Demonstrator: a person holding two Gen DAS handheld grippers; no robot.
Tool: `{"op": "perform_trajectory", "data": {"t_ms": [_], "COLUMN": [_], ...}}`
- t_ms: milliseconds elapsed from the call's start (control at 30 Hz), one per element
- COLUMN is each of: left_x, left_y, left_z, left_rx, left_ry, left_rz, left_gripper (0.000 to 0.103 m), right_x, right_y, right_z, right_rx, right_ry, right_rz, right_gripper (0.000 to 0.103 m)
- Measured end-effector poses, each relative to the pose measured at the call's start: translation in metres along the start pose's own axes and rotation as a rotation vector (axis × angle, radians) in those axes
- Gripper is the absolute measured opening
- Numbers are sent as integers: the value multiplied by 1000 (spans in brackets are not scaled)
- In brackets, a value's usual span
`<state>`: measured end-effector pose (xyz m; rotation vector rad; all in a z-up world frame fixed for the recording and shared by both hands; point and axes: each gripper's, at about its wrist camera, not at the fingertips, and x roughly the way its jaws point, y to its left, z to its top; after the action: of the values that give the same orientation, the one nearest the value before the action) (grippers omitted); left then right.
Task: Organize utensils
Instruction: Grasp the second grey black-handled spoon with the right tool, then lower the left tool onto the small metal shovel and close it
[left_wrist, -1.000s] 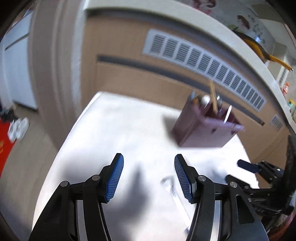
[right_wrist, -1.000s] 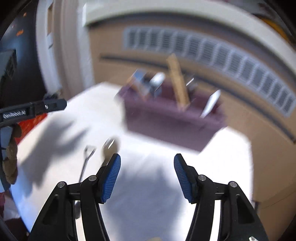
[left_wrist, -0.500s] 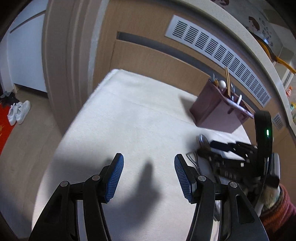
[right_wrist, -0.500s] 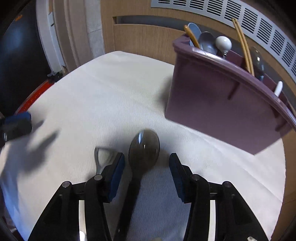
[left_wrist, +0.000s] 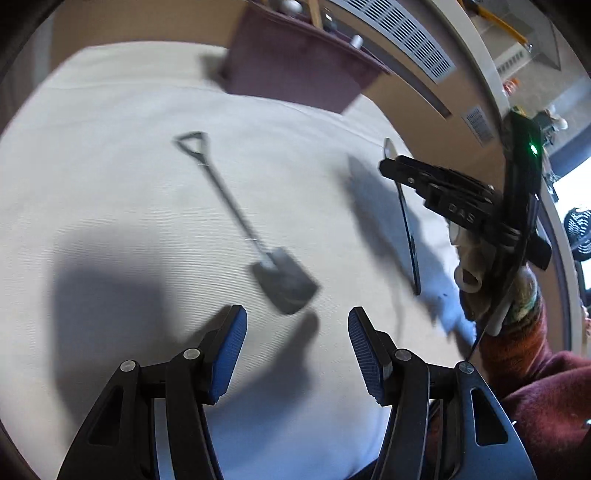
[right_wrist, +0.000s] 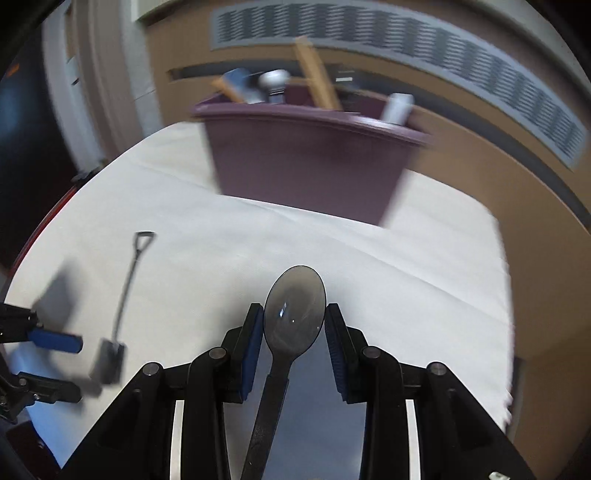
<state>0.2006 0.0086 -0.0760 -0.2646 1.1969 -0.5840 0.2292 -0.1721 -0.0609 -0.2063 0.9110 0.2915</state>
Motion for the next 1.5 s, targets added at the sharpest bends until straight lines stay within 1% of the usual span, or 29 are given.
{"op": "perform_trajectory", "data": {"t_ms": [67, 100, 167, 267, 333, 367, 433, 533, 600, 633, 700, 800, 833, 867, 933, 1033, 1067, 1133, 1267, 1300, 1333, 1367, 1433, 1500], "left_x": [10, 14, 29, 49, 54, 53, 46, 28, 21, 19, 19, 30, 35, 35, 48, 64, 69, 67, 56, 53, 50, 46, 41, 39], "left_y": [-11, -15, -25, -38, -47, -49, -46, -21, -4, 1, -1, -27, -35, -37, -48, -59, -62, -61, -38, -30, -22, -14, -5, -3], "left_z": [12, 17, 31, 51, 65, 71, 80, 86, 85, 84, 78, 74, 74, 72, 73, 73, 74, 78, 93, 97, 99, 100, 97, 95], "left_rx": [7, 10, 6, 1, 20, 40, 76, 79, 80, 98, 190, 413, 465, 495, 563, 630, 645, 631, 528, 490, 443, 389, 316, 277], "left_ry": [-3, -2, 1, -5, 19, 15, -14, -100, -125, -124, -102, -49, -31, -17, 39, 77, 81, 56, -33, -42, -45, -46, -49, -61], "left_rz": [6, -6, -59, -107, -168, -182, -132, 11, 67, 94, 127, 201, 219, 224, 225, 289, 315, 333, 460, 466, 451, 414, 359, 349], "left_gripper": [58, 58, 58, 58, 58, 58, 58, 58, 58, 58, 58, 58, 58, 58, 58, 58, 60, 60, 60, 60, 60, 60, 60, 59], "right_x": [-11, -15, -23, -28, -25, -24, -22, -22, -20, -20, -17, -12, -12, -13, -18, -23, -24, -25, -26, -25, -25, -24, -23, -21], "right_y": [-16, -24, -38, -55, -60, -65, -69, -69, -69, -68, -66, -64, -63, -62, -59, -57, -58, -59, -63, -63, -63, -62, -62, -60], "right_z": [-11, -15, -23, -32, -34, -36, -40, -46, -48, -48, -47, -43, -41, -41, -40, -42, -42, -44, -44, -45, -45, -44, -44, -43], "right_rx": [36, 53, 95, 146, 167, 180, 196, 194, 190, 190, 189, 181, 178, 176, 169, 164, 163, 162, 173, 178, 180, 183, 188, 186], "right_ry": [-23, -32, -47, -53, -48, -42, -32, -27, -28, -28, -24, -15, -15, -17, -30, -40, -41, -43, -43, -43, -43, -42, -40, -40], "right_rz": [-26, -37, -49, -53, -61, -61, -53, -55, -49, -44, -32, -31, -31, -29, -27, -25, -27, -32, -33, -32, -30, -25, -14, -6], "right_gripper": [31, 31, 31, 31, 31, 31, 31, 31, 31, 31, 31, 31, 31, 31, 31, 31, 31, 31, 31, 31, 31, 31, 31, 31]}}
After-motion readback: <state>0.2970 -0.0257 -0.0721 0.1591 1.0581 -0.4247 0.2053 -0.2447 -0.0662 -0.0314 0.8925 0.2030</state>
